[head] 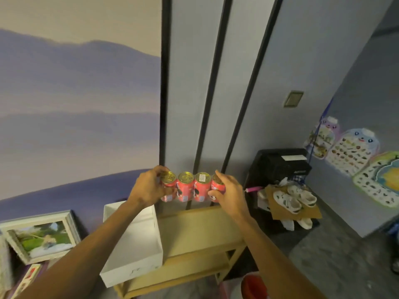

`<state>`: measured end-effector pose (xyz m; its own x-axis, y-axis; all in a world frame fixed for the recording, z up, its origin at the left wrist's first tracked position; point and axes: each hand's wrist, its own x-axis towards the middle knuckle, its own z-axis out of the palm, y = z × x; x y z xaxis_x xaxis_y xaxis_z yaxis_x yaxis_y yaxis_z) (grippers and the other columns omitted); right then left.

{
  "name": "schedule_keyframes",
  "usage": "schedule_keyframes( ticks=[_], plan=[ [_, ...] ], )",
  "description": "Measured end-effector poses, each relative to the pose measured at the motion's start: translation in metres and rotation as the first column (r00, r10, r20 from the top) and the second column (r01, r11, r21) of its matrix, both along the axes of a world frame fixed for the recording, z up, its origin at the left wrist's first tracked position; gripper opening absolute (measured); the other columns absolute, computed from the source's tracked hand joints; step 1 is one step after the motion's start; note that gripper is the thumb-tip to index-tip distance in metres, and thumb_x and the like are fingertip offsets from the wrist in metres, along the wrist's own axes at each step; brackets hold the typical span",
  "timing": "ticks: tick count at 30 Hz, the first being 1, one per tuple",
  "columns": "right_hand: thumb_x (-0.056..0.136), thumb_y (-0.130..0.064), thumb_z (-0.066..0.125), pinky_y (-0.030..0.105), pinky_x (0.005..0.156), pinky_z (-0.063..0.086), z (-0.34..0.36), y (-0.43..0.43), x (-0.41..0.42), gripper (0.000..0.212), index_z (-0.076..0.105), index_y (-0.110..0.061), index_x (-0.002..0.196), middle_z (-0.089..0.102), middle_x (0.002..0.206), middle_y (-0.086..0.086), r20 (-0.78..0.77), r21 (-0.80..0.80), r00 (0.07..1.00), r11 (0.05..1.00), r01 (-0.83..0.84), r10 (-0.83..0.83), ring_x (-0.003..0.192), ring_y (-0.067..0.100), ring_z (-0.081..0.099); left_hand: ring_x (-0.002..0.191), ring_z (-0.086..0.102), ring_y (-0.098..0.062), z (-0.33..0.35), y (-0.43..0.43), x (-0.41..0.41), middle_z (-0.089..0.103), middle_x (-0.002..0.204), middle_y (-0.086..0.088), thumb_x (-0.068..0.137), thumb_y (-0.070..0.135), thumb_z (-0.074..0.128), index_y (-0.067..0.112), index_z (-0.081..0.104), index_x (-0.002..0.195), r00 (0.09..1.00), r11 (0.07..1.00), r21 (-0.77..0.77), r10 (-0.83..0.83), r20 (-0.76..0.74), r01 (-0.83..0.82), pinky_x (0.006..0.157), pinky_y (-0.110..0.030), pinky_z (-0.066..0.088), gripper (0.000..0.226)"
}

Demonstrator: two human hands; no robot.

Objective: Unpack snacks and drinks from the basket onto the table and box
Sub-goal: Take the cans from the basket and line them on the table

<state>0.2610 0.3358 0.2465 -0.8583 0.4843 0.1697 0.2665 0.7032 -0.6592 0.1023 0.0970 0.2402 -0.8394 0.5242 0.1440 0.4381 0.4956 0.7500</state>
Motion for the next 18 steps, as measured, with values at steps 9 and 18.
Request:
schedule_keyframes(
  ticks=[9, 18],
  plan=[
    [0.089, -0.023, 0.084, 0.045, 0.111, 0.05, -0.086, 0.078, -0.095, 0.081, 0.044, -0.022, 0.159, 0.056, 0.148, 0.007, 0.135, -0.095, 0.983, 0.989, -0.109, 0.121, 0.132, 0.023, 0.057, 0.107, 0.07, -0.017, -0.086, 0.06, -0.051, 0.072, 0.125, 0.008, 0.071, 0.037, 0.096, 0.031, 0.059, 0.143, 0.975, 0.986, -0.099, 0.146, 0.166, -0.131, 0.1, -0.038, 0.058, 0.081],
    [0.083, -0.032, 0.087, 0.032, 0.099, 0.053, -0.231, 0.115, -0.156, 0.07, 0.055, -0.019, 0.144, 0.06, 0.13, -0.002, 0.23, -0.173, 0.934, 0.956, -0.238, 0.274, 0.117, 0.016, 0.062, 0.109, 0.066, -0.024, -0.212, 0.106, -0.068, 0.066, 0.125, -0.003, 0.079, 0.028, 0.09, 0.024, 0.054, 0.14, 0.896, 0.911, -0.271, 0.375, 0.237, -0.31, 0.093, -0.035, 0.055, 0.071]
  ],
)
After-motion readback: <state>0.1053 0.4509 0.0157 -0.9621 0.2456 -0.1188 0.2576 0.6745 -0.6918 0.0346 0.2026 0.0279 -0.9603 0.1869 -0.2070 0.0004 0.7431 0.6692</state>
